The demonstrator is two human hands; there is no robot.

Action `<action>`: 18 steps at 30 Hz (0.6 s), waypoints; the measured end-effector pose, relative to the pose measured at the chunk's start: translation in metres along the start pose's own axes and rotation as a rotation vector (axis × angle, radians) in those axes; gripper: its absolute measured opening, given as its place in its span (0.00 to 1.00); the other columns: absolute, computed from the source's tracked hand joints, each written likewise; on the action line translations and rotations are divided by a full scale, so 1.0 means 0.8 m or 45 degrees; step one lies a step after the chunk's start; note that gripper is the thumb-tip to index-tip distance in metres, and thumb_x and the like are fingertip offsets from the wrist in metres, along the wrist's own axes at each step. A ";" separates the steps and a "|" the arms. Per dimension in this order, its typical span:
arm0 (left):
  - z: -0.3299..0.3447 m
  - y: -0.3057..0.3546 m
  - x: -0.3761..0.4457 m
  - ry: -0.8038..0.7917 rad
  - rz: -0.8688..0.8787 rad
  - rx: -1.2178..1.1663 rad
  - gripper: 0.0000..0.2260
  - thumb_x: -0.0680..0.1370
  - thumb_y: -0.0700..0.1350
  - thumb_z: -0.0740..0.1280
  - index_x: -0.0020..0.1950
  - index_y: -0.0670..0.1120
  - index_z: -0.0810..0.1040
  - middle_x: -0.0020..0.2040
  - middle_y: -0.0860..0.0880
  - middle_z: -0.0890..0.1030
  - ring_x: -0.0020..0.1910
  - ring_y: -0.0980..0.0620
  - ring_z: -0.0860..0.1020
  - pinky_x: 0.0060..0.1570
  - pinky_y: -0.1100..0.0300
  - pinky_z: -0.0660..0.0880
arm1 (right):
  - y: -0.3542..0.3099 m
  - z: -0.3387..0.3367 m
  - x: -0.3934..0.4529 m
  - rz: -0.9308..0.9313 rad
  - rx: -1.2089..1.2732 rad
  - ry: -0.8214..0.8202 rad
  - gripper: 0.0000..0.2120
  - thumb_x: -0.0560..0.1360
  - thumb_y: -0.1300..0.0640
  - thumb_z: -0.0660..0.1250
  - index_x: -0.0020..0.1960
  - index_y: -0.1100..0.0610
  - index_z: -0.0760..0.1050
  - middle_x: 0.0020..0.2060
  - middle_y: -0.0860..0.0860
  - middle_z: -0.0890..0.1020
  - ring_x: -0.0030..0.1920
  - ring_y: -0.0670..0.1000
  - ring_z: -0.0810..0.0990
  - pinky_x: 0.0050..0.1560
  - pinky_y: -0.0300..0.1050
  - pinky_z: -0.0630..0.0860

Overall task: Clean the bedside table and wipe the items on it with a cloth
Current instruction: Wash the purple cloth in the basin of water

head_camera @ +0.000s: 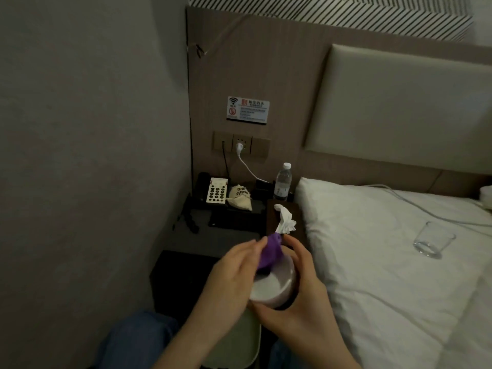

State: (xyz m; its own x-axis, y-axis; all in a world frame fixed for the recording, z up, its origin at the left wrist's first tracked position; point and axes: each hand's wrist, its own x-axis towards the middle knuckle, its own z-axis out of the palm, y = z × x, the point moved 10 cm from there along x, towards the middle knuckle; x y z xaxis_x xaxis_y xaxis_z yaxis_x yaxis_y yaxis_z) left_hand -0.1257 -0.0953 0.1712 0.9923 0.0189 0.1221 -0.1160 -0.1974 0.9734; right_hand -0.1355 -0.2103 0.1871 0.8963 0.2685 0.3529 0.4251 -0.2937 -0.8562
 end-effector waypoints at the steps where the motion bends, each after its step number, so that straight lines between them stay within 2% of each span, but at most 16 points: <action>1: -0.001 0.003 0.002 0.037 0.083 0.237 0.17 0.79 0.49 0.65 0.65 0.64 0.73 0.59 0.63 0.78 0.55 0.69 0.75 0.54 0.72 0.72 | -0.003 -0.002 0.000 -0.020 -0.002 0.004 0.44 0.59 0.65 0.82 0.68 0.48 0.63 0.59 0.32 0.75 0.60 0.33 0.74 0.56 0.24 0.70; 2: -0.006 0.007 0.002 0.090 0.142 0.397 0.22 0.78 0.45 0.66 0.68 0.64 0.70 0.59 0.64 0.76 0.56 0.67 0.75 0.57 0.68 0.73 | -0.007 -0.006 -0.001 -0.050 -0.015 0.013 0.43 0.59 0.66 0.82 0.66 0.47 0.65 0.60 0.35 0.76 0.60 0.33 0.74 0.56 0.25 0.70; 3: -0.012 0.009 0.004 0.124 0.153 0.438 0.23 0.77 0.43 0.66 0.68 0.63 0.71 0.57 0.63 0.78 0.55 0.65 0.76 0.57 0.63 0.75 | -0.011 -0.008 -0.003 -0.090 -0.048 0.020 0.42 0.59 0.64 0.82 0.65 0.46 0.66 0.60 0.35 0.76 0.60 0.33 0.74 0.56 0.25 0.70; 5: -0.022 -0.002 0.013 0.084 0.085 0.296 0.14 0.73 0.44 0.68 0.57 0.56 0.81 0.46 0.51 0.84 0.45 0.56 0.80 0.50 0.49 0.77 | -0.019 -0.010 -0.006 -0.170 -0.130 0.010 0.40 0.59 0.60 0.83 0.66 0.45 0.67 0.62 0.33 0.74 0.62 0.35 0.74 0.58 0.28 0.71; 7: -0.021 -0.003 0.019 -0.011 0.035 0.094 0.08 0.72 0.48 0.71 0.48 0.47 0.84 0.42 0.40 0.83 0.42 0.47 0.81 0.47 0.41 0.76 | -0.021 -0.012 -0.006 -0.200 -0.183 -0.002 0.41 0.60 0.55 0.82 0.68 0.47 0.67 0.64 0.33 0.72 0.64 0.37 0.73 0.61 0.31 0.71; 9: -0.016 -0.005 0.018 -0.048 -0.018 -0.062 0.12 0.74 0.56 0.70 0.47 0.49 0.85 0.43 0.42 0.84 0.47 0.42 0.83 0.47 0.45 0.77 | -0.023 -0.018 -0.002 -0.218 -0.211 0.018 0.43 0.59 0.50 0.81 0.70 0.47 0.65 0.64 0.33 0.71 0.65 0.37 0.72 0.61 0.30 0.70; 11: -0.009 -0.016 0.012 -0.069 -0.162 -0.239 0.19 0.74 0.65 0.60 0.48 0.55 0.85 0.45 0.49 0.86 0.49 0.51 0.83 0.45 0.58 0.78 | -0.025 -0.027 0.002 -0.228 -0.229 0.064 0.43 0.59 0.45 0.79 0.70 0.43 0.63 0.64 0.32 0.71 0.65 0.36 0.71 0.60 0.28 0.69; 13: -0.003 -0.022 0.005 -0.041 -0.271 -0.465 0.23 0.76 0.66 0.53 0.51 0.57 0.84 0.48 0.52 0.86 0.50 0.56 0.83 0.50 0.59 0.76 | -0.025 -0.032 0.005 -0.235 -0.228 0.096 0.44 0.59 0.42 0.78 0.70 0.41 0.61 0.64 0.31 0.70 0.64 0.35 0.71 0.59 0.26 0.68; 15: -0.014 -0.013 0.003 0.111 -0.160 -0.497 0.21 0.77 0.61 0.53 0.51 0.57 0.85 0.48 0.53 0.86 0.50 0.57 0.83 0.51 0.59 0.77 | -0.026 -0.030 0.006 -0.253 -0.244 0.103 0.45 0.59 0.41 0.78 0.71 0.39 0.60 0.64 0.31 0.70 0.64 0.34 0.71 0.58 0.25 0.68; 18: -0.024 0.029 -0.006 0.313 0.234 -0.158 0.11 0.80 0.48 0.61 0.57 0.57 0.81 0.51 0.60 0.84 0.54 0.62 0.80 0.54 0.65 0.76 | -0.025 -0.019 0.004 -0.310 -0.173 0.080 0.46 0.60 0.49 0.80 0.70 0.35 0.59 0.65 0.32 0.71 0.64 0.35 0.73 0.59 0.27 0.70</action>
State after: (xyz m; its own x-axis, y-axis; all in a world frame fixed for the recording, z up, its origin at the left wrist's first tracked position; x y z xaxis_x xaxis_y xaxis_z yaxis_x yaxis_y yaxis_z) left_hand -0.1340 -0.0810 0.1968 0.9160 0.2329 0.3266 -0.3118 -0.0989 0.9450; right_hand -0.1391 -0.2172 0.2109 0.7699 0.2901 0.5684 0.6381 -0.3492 -0.6862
